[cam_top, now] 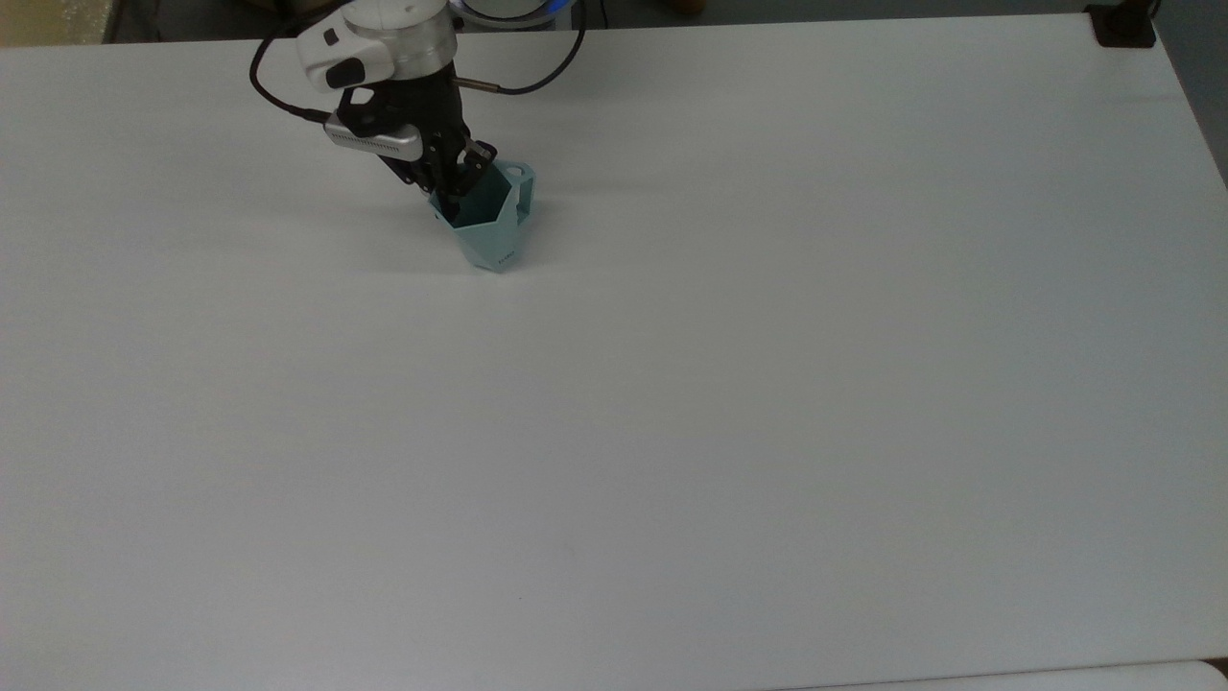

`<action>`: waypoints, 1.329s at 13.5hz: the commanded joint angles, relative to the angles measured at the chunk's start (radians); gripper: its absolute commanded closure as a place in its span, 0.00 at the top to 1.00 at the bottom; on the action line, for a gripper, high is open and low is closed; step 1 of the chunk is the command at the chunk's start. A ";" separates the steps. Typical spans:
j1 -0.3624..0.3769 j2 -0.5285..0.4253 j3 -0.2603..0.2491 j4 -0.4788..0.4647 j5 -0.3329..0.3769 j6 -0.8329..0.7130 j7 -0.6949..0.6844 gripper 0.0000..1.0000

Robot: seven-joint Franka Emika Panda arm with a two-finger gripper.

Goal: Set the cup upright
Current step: 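Lower the upright cup onto the table, open the gripper, and rise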

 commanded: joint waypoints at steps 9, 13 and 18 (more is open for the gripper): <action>0.013 -0.012 -0.018 0.073 0.031 -0.147 0.004 1.00; 0.018 -0.037 -0.018 0.254 0.029 -0.420 -0.011 1.00; 0.001 -0.025 -0.010 0.484 0.003 -0.594 -0.064 1.00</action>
